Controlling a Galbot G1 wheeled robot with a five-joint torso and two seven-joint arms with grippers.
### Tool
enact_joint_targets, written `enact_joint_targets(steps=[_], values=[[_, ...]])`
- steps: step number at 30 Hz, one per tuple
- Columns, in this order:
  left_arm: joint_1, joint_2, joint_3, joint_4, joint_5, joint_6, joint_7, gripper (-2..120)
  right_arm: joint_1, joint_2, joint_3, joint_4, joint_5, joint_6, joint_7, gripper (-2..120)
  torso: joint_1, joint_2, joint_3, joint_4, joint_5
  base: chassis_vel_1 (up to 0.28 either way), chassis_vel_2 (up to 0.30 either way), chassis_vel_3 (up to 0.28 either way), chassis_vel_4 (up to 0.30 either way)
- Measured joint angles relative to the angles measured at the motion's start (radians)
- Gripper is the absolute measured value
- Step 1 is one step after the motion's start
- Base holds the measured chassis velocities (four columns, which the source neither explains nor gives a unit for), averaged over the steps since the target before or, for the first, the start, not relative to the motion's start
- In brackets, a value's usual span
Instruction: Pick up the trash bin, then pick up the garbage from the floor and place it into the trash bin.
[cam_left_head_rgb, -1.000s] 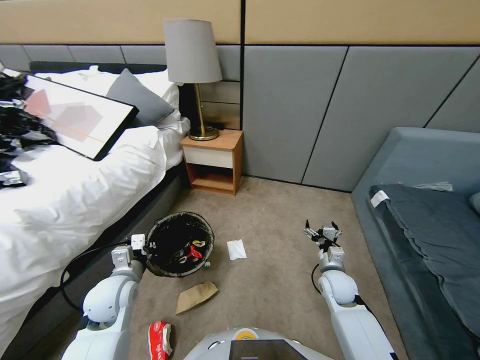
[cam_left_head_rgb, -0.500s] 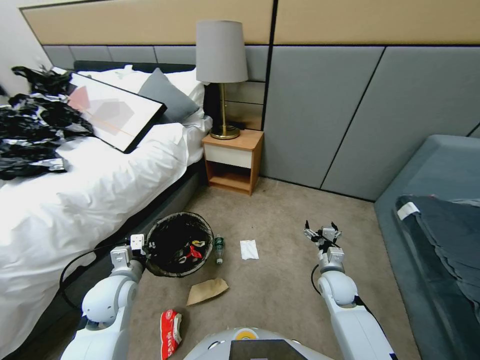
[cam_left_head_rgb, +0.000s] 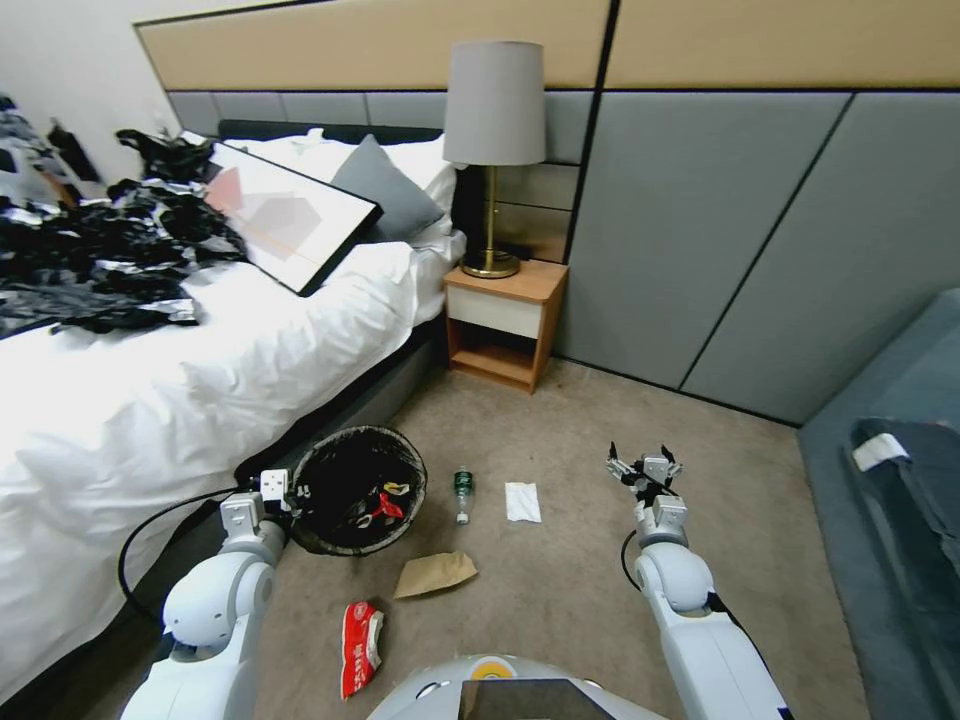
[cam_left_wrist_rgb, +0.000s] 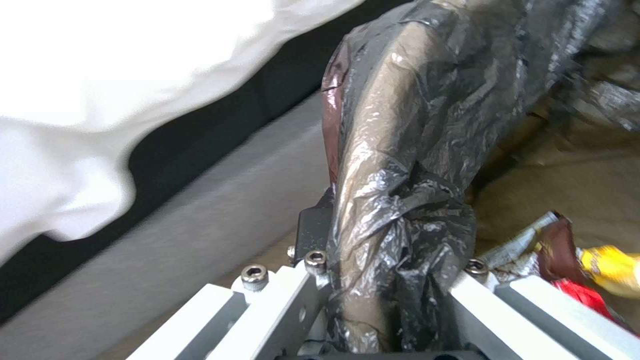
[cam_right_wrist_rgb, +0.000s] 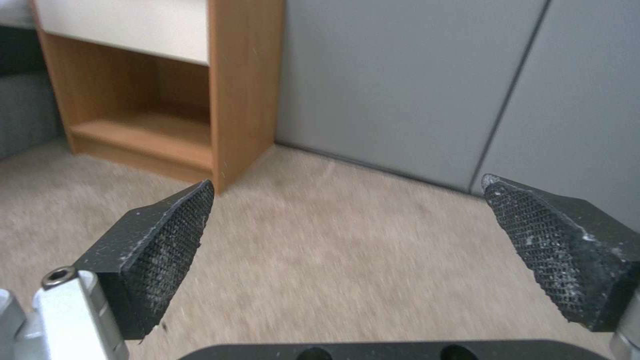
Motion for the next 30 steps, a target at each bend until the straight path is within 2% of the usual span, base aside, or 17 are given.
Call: enact_joint_targets(steps=[4, 6, 7, 10, 11, 13, 14, 15, 17, 18, 21, 22, 26, 30], values=[[0.002, 0.003, 0.005, 0.003, 0.011, 0.001, 0.0, 0, -0.006, -0.009, -0.013, 0.026, 0.01, -0.005, 0.007, 100, 0.0, 0.0, 0.0, -0.0009, -0.0002, 0.0, 0.0, 0.0, 0.0], [0.002, 0.005, 0.009, 0.004, 0.015, 0.004, 0.0, 0, 0.018, -0.028, -0.044, 0.03, 0.06, -0.081, 0.053, 100, 0.0, 0.0, 0.0, -0.0009, -0.0002, 0.0, 0.0, 0.0, 0.0], [0.002, 0.005, 0.009, 0.004, 0.015, 0.004, 0.0, 0, 0.018, -0.028, -0.044, 0.03, 0.06, -0.081, 0.053, 100, 0.0, 0.0, 0.0, -0.0009, -0.0002, 0.0, 0.0, 0.0, 0.0], [0.002, 0.005, 0.01, 0.003, 0.022, 0.01, -0.001, 0, 0.132, -0.087, -0.12, 0.028, 0.229, -0.265, 0.152, 100, 0.0, 0.0, 0.0, -0.0002, 0.0, 0.0, 0.0, 0.0, 0.0], [0.002, 0.005, 0.01, 0.003, 0.022, 0.01, -0.001, 0, 0.132, -0.087, -0.12, 0.028, 0.229, -0.265, 0.152, 100, 0.0, 0.0, 0.0, -0.0002, 0.0, 0.0, 0.0, 0.0, 0.0], [0.005, 0.005, 0.008, 0.003, 0.024, 0.012, 0.0, 0, 0.194, -0.119, -0.153, 0.015, 0.294, -0.331, 0.172, 100, 0.0, 0.0, 0.0, -0.0002, -0.0003, 0.0, 0.0, 0.0, 0.0], [0.009, 0.005, 0.005, 0.002, 0.027, 0.014, 0.0, 0, 0.265, -0.153, -0.199, -0.005, 0.368, -0.405, 0.192, 100, 0.0, 0.0, 0.0, -0.0002, -0.0002, 0.0, 0.0, 0.0, 0.0], [0.009, 0.005, 0.005, 0.002, 0.027, 0.014, 0.0, 0, 0.265, -0.153, -0.199, -0.005, 0.368, -0.405, 0.192, 100, 0.0, 0.0, 0.0, -0.0002, -0.0002, 0.0, 0.0, 0.0, 0.0], [0.012, 0.005, 0.003, 0.002, 0.029, 0.014, 0.002, 0, 0.325, -0.179, -0.247, -0.028, 0.439, -0.465, 0.217, 100, 0.0, 0.0, 0.0, 0.0, -0.0003, 0.0, 0.0, 0.0, 0.0], [0.014, 0.003, 0.0, 0.001, 0.031, 0.015, 0.002, 0, 0.383, -0.201, -0.302, -0.06, 0.504, -0.533, 0.24, 100, 0.0, 0.0, 0.0, -0.0001, -0.0002, 0.0, 0.0, 0.0, 0.0], [0.015, 0.002, -0.002, -0.001, 0.031, 0.017, 0.003, 0, 0.421, -0.209, -0.339, -0.085, 0.546, -0.574, 0.25, 100, 0.0, 0.0, 0.0, -0.0003, -0.0001, 0.0, 0.0, 0.0, 0.0], [0.016, 0.0, -0.004, -0.005, 0.033, 0.019, 0.005, 0, 0.467, -0.211, -0.382, -0.12, 0.606, -0.621, 0.269, 100, 0.0, 0.0, 0.0, -0.0005, -0.0002, 0.0, 0.0, 0.0, 0.0], [0.017, -0.002, -0.005, -0.005, 0.034, 0.021, 0.007, 0, 0.54, -0.203, -0.443, -0.185, 0.699, -0.674, 0.276, 100, 0.0, 0.0, 0.0, -0.0005, 0.0001, 0.0, 0.0, 0.0, 0.0], [0.017, -0.008, -0.005, -0.003, 0.038, 0.021, 0.01, 0, 0.608, -0.189, -0.508, -0.257, 0.758, -0.684, 0.262, 100, 0.0, 0.0, 0.0, -0.0003, -0.0004, 0.0, 0.0, 0.0, 0.0]])
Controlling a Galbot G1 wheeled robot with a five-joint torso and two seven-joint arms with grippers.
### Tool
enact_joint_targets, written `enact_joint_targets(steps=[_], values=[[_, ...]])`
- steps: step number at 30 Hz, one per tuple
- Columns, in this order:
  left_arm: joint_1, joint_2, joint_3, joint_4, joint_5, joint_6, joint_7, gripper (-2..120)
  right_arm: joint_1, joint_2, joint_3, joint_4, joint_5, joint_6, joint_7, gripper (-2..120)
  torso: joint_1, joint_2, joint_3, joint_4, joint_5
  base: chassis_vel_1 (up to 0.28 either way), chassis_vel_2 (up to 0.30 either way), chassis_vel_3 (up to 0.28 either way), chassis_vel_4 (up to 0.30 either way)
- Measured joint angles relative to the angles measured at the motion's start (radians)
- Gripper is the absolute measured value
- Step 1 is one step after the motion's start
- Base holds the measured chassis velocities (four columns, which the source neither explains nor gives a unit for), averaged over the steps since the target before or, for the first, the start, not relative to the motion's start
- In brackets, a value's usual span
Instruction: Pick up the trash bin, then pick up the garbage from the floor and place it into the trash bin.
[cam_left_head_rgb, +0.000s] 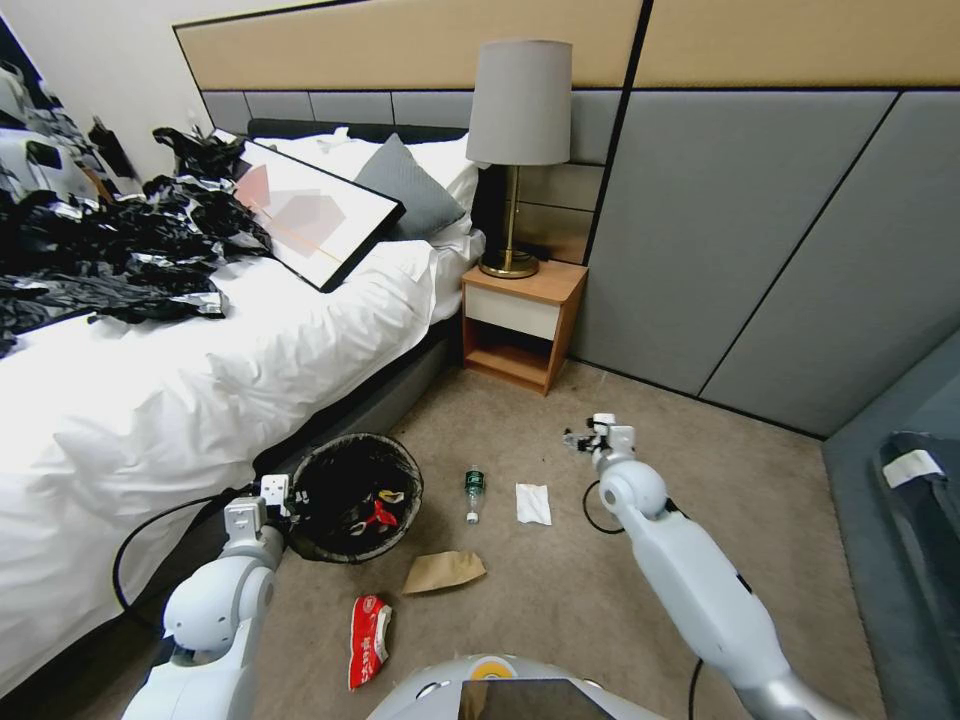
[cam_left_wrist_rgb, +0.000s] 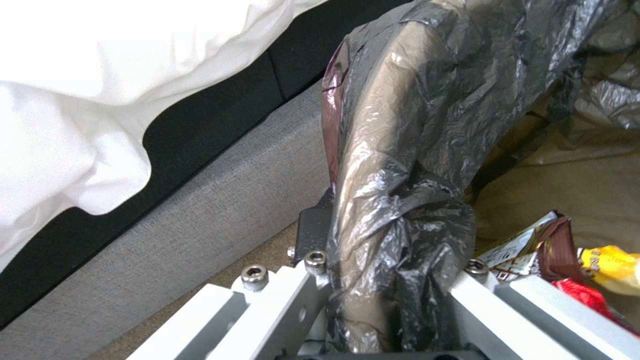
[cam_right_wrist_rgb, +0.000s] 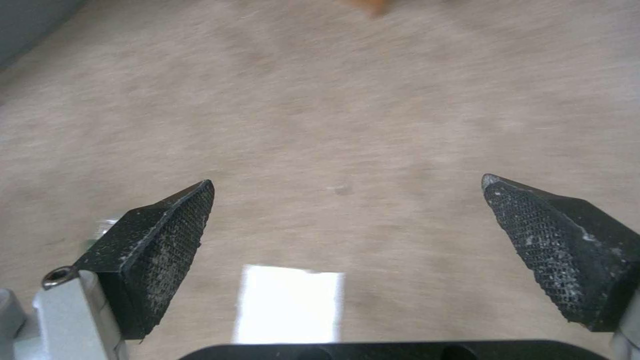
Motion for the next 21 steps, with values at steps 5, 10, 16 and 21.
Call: enact_joint_targets(steps=[5, 10, 16, 21], values=[[-0.002, -0.005, 0.005, 0.011, 0.008, 0.0, 0.004, 0, 0.043, 0.06, -0.079, -0.096, 0.015, 0.001, -0.005, 100, 0.0, 0.0, 0.0, 0.0, 0.0004, 0.0, 0.0, 0.0, 0.0], [-0.004, -0.005, 0.006, 0.021, 0.01, -0.001, 0.008, 0, 0.045, 0.103, -0.118, -0.15, -0.004, 0.004, -0.007, 100, 0.0, 0.0, 0.0, 0.0001, 0.0003, 0.0, 0.0, 0.0, 0.0], [-0.005, -0.004, 0.004, 0.032, 0.011, -0.006, 0.013, 0, 0.014, 0.135, -0.12, -0.199, -0.028, 0.009, -0.017, 100, 0.0, 0.0, 0.0, -0.0001, 0.0001, 0.0, 0.0, 0.0, 0.0], [-0.005, -0.006, 0.004, 0.037, 0.013, -0.009, 0.014, 0, -0.013, 0.147, -0.112, -0.235, -0.064, 0.031, -0.029, 100, 0.0, 0.0, 0.0, -0.0001, 0.0002, 0.0, 0.0, 0.0, 0.0]])
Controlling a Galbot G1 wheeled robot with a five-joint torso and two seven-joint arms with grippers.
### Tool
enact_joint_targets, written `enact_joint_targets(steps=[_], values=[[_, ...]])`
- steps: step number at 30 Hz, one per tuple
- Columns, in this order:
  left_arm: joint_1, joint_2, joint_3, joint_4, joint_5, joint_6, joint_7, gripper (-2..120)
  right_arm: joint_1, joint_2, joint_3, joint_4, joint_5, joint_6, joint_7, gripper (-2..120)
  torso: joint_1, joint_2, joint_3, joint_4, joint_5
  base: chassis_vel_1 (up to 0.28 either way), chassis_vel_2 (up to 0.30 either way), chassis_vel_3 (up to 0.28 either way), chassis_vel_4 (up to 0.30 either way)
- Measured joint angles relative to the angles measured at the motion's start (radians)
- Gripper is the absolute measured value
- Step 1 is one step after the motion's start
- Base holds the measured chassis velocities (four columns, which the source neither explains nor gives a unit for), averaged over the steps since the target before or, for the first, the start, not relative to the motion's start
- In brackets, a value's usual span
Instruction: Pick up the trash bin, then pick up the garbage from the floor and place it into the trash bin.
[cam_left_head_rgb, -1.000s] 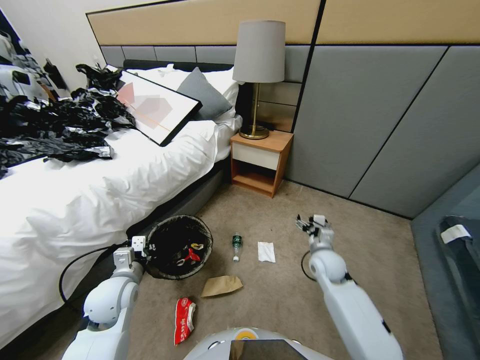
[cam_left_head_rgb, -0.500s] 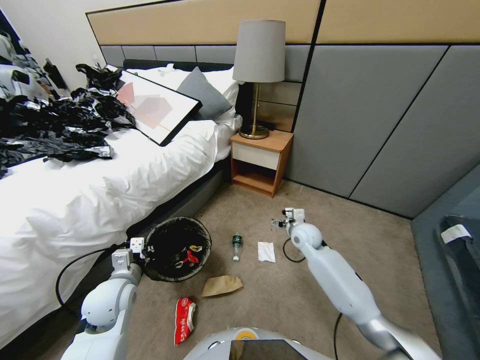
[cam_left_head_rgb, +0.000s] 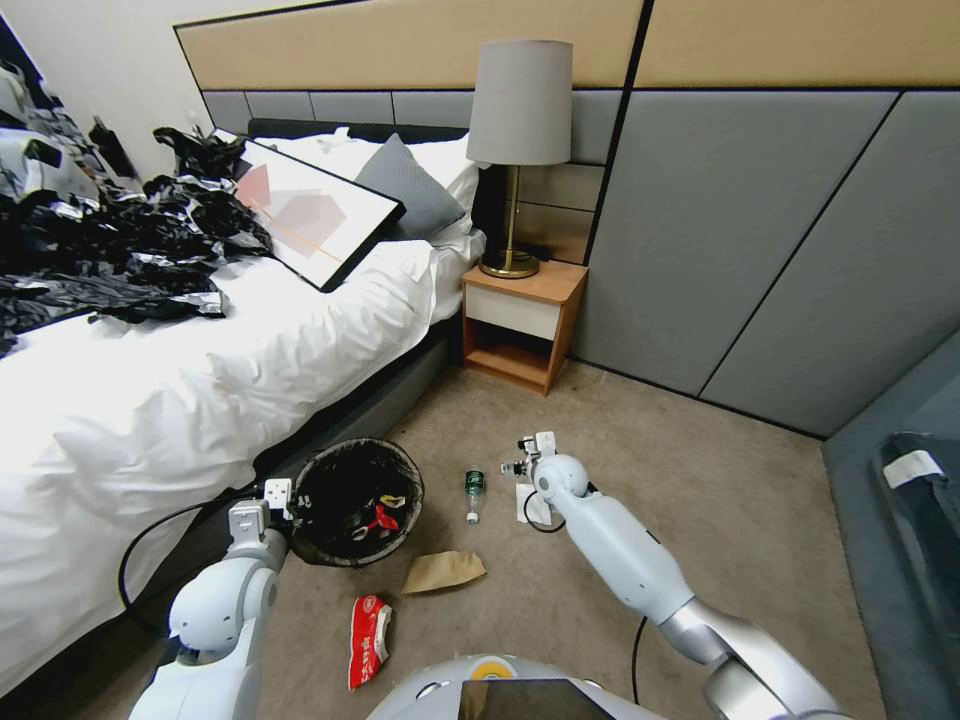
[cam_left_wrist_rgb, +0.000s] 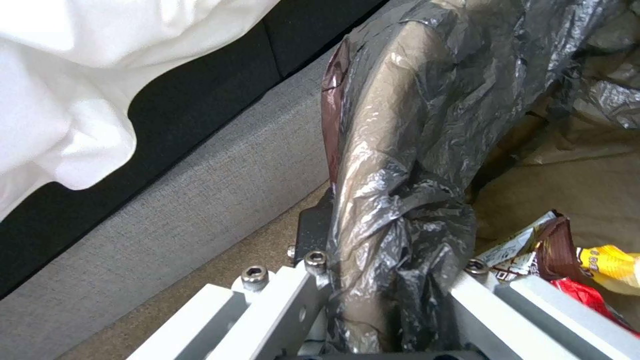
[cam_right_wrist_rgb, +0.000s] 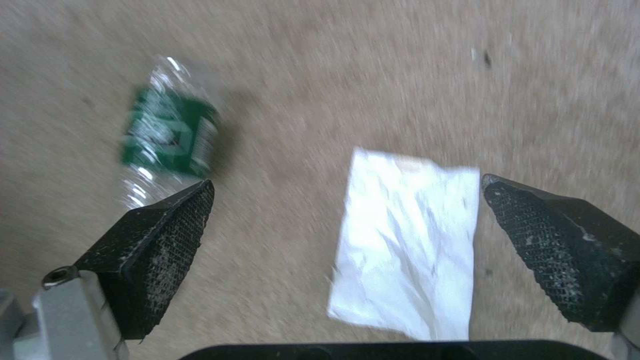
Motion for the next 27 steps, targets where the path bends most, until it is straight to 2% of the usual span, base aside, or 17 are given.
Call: enact_joint_targets(steps=[15, 27], values=[[0.002, -0.005, 0.003, 0.013, 0.009, -0.008, 0.005, 0, -0.019, 0.037, 0.035, -0.2, -0.15, 0.088, -0.095, 100, 0.0, 0.0, 0.0, 0.0, 0.0001, 0.0, 0.0, 0.0, 0.0], [-0.002, -0.005, 0.005, 0.024, 0.011, -0.011, 0.008, 0, -0.022, 0.058, 0.028, -0.244, -0.187, 0.093, -0.107, 100, 0.0, 0.0, 0.0, 0.0, 0.0001, 0.0, 0.0, 0.0, 0.0]])
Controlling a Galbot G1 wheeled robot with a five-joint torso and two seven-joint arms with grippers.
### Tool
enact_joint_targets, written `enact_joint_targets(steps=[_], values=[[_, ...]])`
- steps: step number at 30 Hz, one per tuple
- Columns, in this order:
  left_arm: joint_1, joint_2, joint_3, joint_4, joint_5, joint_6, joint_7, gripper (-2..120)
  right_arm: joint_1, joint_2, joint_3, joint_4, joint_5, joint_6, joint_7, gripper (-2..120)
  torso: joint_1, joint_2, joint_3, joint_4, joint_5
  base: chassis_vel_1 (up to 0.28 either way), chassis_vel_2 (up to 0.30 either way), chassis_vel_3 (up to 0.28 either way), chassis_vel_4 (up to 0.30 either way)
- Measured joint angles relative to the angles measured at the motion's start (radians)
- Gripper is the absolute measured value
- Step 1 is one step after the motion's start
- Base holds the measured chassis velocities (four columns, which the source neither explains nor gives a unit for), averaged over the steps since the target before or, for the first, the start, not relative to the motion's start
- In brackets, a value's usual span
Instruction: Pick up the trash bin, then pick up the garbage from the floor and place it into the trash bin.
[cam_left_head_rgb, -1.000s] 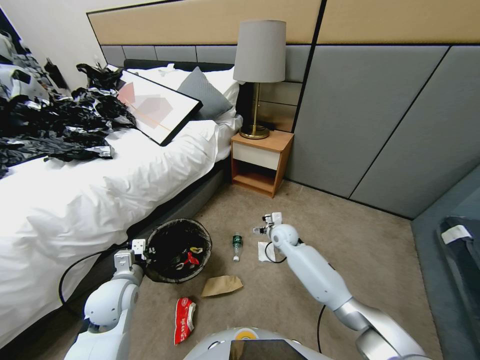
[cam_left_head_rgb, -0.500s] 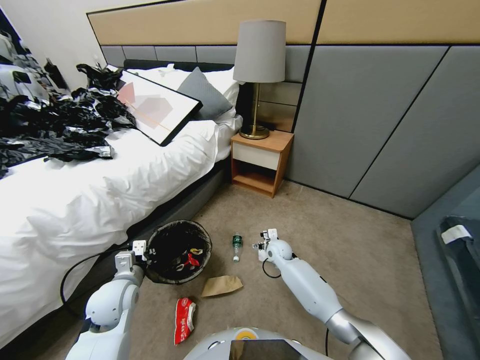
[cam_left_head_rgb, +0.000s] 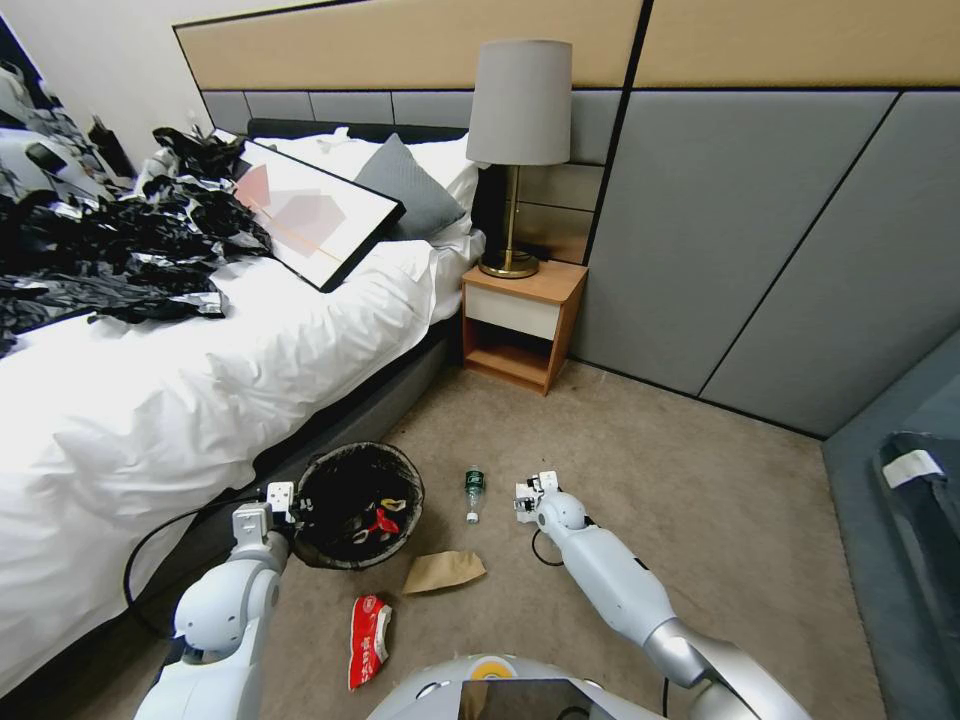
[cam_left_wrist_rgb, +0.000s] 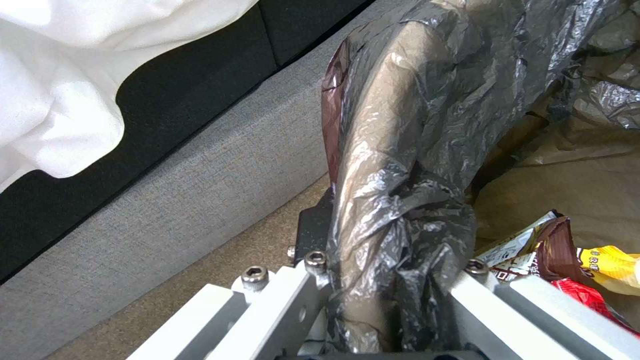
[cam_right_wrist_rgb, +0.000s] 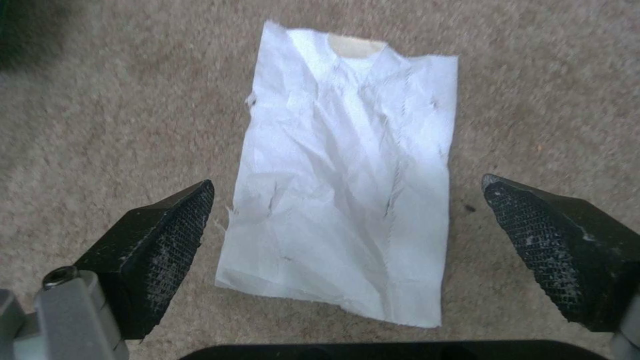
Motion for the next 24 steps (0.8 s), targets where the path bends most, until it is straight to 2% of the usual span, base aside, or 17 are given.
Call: enact_joint_targets(steps=[24], values=[[0.001, 0.007, -0.001, 0.001, 0.001, -0.003, 0.005, 0, 0.0, 0.013, 0.011, -0.068, -0.035, 0.02, -0.016, 100, 0.0, 0.0, 0.0, 0.0, 0.0, 0.0, 0.0, 0.0, 0.0]])
